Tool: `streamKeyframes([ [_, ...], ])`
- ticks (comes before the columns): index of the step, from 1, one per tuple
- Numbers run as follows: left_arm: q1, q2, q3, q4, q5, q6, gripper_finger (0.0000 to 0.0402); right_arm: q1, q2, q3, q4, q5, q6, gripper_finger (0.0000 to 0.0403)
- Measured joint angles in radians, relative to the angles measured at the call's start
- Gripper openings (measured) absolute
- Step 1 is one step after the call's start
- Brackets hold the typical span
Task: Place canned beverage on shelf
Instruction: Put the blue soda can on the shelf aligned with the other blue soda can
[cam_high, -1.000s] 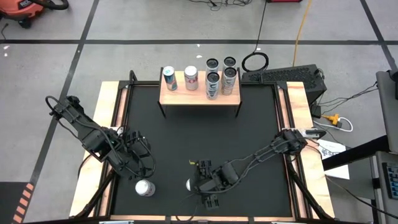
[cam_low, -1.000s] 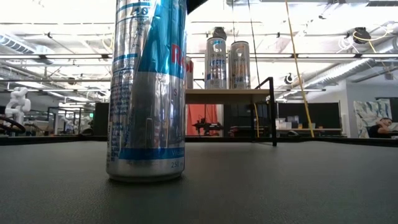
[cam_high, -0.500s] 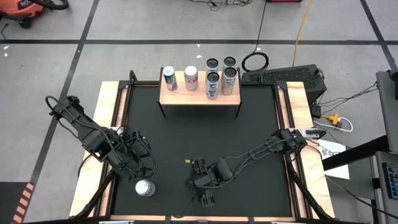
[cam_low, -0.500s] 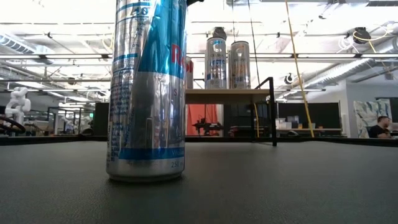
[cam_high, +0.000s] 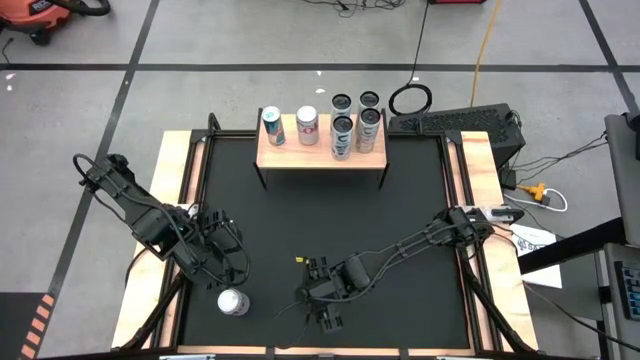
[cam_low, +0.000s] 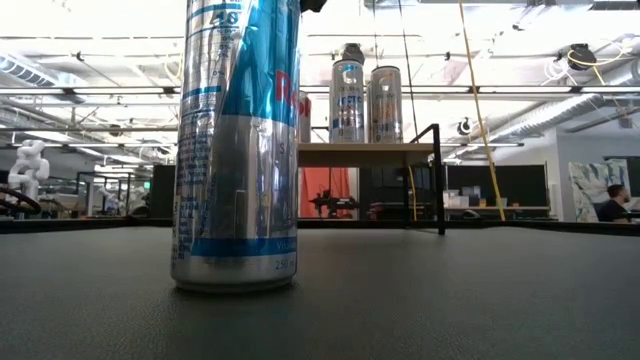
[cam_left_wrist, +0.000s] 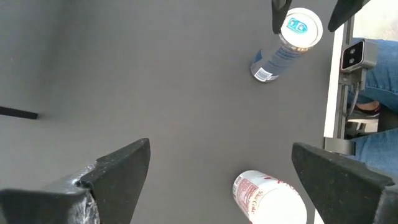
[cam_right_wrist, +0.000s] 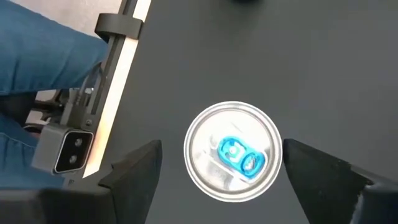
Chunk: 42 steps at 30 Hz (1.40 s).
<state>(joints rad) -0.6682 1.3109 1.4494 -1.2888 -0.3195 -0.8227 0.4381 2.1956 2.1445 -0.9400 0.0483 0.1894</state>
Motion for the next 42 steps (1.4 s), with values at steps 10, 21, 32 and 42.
streamKeyframes([
  [10,0.0,0.0,0.0,0.0,0.0,0.0,0.0393,-0.005,0.027,0.0,0.018,-0.001,0.0,0.0311],
  [21,0.0,0.0,0.0,0.0,-0.007,0.001,0.0393,-0.007,0.042,0.0,-0.013,-0.001,0.008,0.0302],
  [32,0.0,0.0,0.0,0.0,-0.019,0.02,0.0393,-0.011,0.041,0.0,-0.005,0.001,0.053,0.0211],
  [42,0.0,0.0,0.0,0.001,-0.028,0.019,0.0393,-0.04,0.041,0.0,0.0,0.065,0.142,0.0201],
])
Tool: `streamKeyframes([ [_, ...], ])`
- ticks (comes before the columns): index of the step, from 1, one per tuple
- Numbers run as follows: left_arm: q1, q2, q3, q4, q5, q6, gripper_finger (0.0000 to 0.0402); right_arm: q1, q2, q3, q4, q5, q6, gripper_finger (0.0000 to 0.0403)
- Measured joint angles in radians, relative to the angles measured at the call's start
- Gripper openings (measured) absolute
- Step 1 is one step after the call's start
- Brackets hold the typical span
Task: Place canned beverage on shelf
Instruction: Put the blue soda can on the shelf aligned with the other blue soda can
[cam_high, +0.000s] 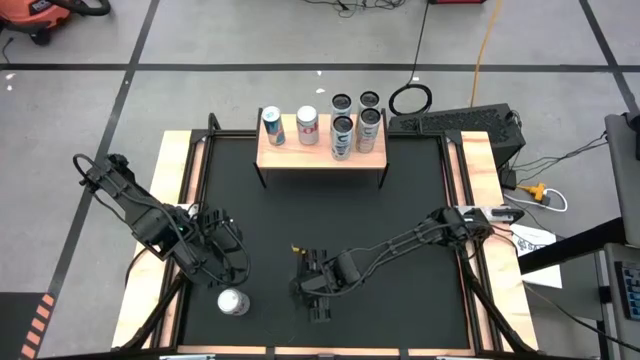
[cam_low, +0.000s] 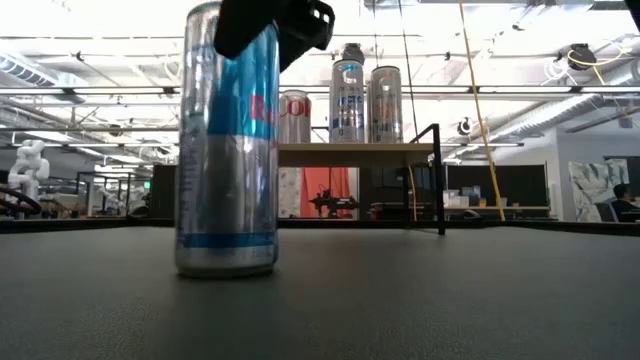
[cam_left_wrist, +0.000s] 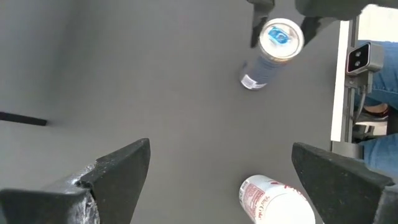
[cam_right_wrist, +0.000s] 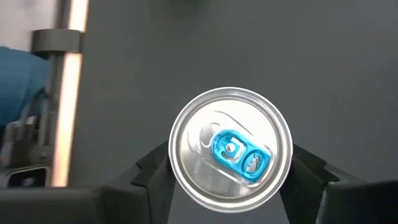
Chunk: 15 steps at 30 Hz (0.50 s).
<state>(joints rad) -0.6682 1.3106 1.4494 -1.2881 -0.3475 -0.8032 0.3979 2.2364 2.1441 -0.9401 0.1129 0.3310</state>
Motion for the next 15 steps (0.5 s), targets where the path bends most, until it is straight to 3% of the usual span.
streamKeyframes([
  [15,0.0,0.0,0.0,0.0,-0.01,-0.003,0.0393,-0.091,-0.001,0.0,-0.033,0.072,0.081,0.0202],
])
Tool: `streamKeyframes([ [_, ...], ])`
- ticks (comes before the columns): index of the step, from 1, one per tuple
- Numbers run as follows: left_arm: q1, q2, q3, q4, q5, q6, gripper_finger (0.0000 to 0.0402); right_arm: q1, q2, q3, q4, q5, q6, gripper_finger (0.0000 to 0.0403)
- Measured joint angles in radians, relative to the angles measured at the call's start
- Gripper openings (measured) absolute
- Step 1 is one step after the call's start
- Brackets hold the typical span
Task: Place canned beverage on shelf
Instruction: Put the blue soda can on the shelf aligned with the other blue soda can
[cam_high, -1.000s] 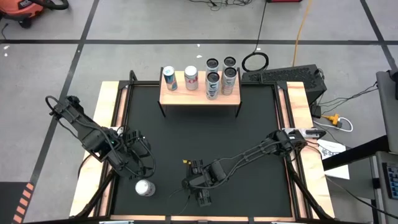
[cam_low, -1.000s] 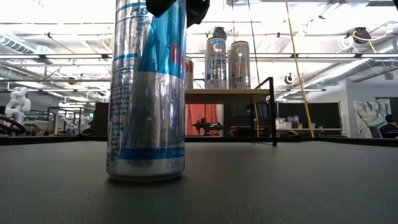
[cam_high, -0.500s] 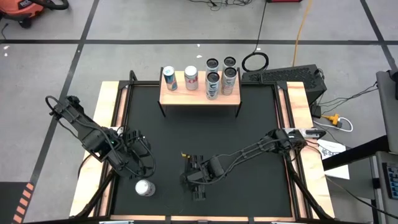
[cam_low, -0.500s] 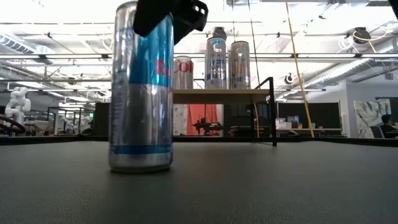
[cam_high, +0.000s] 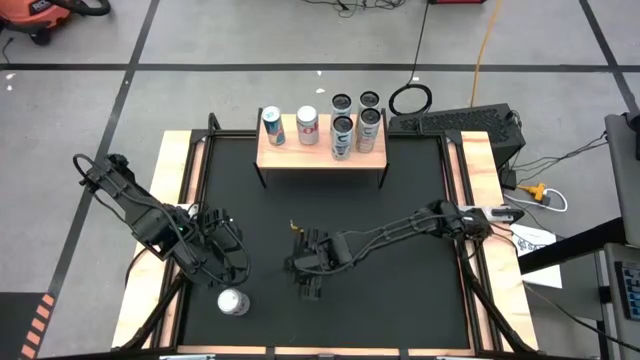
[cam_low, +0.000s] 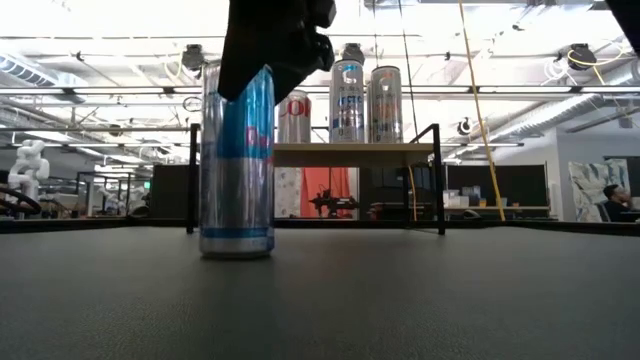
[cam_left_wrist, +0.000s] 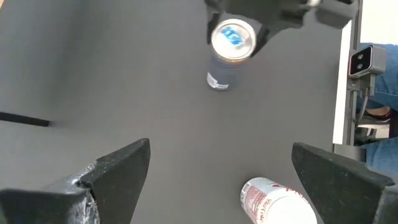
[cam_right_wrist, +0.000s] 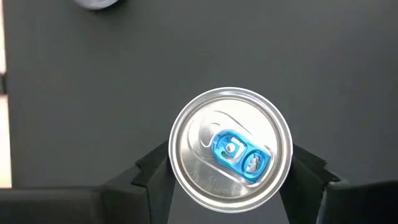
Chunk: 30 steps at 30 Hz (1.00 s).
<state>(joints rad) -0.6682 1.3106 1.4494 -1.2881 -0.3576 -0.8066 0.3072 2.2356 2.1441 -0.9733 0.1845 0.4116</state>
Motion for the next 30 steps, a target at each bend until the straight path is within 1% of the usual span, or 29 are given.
streamKeyframes([
  [7,0.0,0.0,0.0,0.0,-0.03,0.0,0.0393,-0.064,-0.006,0.0,-0.03,0.006,0.076,0.0202],
  [9,0.0,0.0,0.0,0.0,-0.04,0.0,0.0393,-0.079,-0.006,0.009,-0.06,0.04,0.078,0.0202],
  [12,0.0,0.0,0.0,0.0,-0.044,0.0,0.0393,-0.1,-0.008,0.024,-0.116,0.121,0.078,0.0203],
  [16,0.0,0.0,0.0,0.0,-0.045,0.0,0.0393,-0.135,-0.01,0.026,-0.127,0.206,0.112,0.0203],
  [21,0.0,0.0,0.0,0.0,-0.045,0.0,0.0393,-0.168,-0.01,0.026,-0.135,0.212,0.196,0.0203],
  [25,0.0,0.0,0.0,0.0,-0.045,0.0,0.0393,-0.177,-0.01,0.026,-0.139,0.241,0.249,0.0203],
  [30,0.0,0.0,0.0,0.0,-0.045,0.0,0.0393,-0.191,-0.012,0.026,-0.172,0.231,0.354,0.0203],
])
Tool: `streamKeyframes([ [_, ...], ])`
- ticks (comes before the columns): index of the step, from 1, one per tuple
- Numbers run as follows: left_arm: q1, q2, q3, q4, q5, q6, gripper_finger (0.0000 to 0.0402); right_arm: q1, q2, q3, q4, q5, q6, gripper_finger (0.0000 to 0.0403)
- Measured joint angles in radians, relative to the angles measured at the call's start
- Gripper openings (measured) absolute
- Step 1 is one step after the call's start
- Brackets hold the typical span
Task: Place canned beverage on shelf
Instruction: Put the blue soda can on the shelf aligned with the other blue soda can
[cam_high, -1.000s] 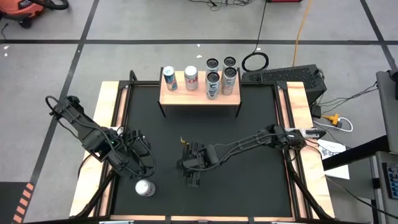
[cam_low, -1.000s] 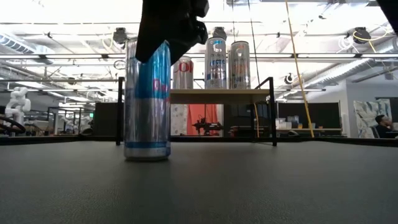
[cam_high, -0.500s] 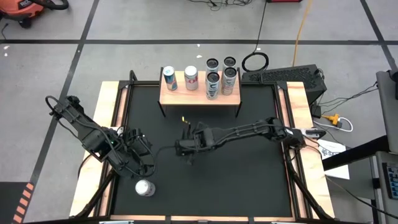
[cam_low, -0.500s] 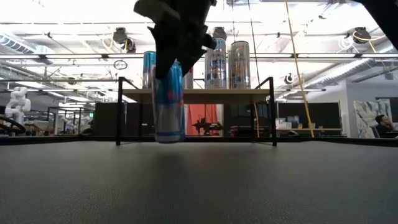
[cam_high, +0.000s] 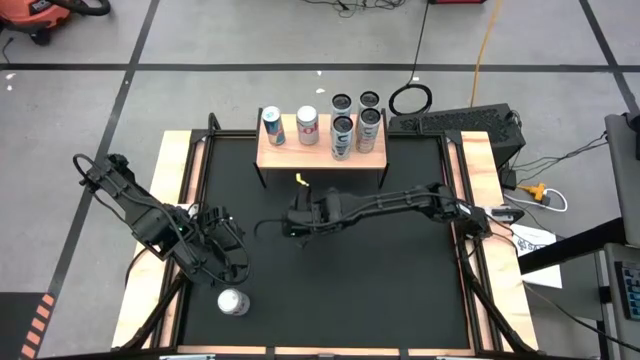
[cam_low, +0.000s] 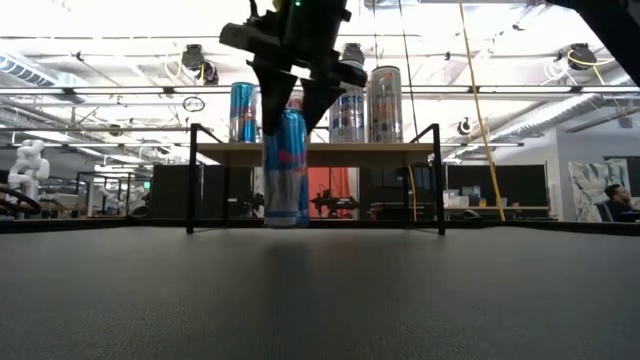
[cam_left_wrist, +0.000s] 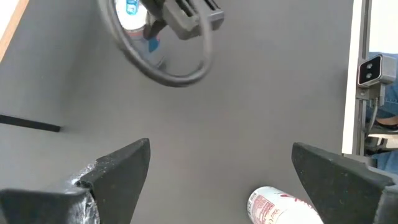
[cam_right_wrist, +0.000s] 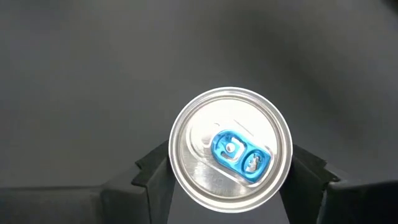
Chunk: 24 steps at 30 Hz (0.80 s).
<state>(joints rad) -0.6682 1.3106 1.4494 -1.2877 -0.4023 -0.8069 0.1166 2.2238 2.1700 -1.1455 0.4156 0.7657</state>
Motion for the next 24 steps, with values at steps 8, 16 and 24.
streamKeyframes([
  [8,0.0,0.0,0.0,0.0,0.0,0.0,0.0393,-0.049,-0.001,0.0,-0.037,-0.066,0.207,0.0203],
  [16,0.0,0.0,0.0,-0.001,0.001,0.001,0.0393,-0.064,-0.001,0.0,-0.032,-0.075,0.252,0.0203],
  [24,0.0,0.0,0.0,-0.005,0.001,0.009,0.0393,-0.063,0.002,0.0,-0.023,-0.047,0.234,0.0203],
])
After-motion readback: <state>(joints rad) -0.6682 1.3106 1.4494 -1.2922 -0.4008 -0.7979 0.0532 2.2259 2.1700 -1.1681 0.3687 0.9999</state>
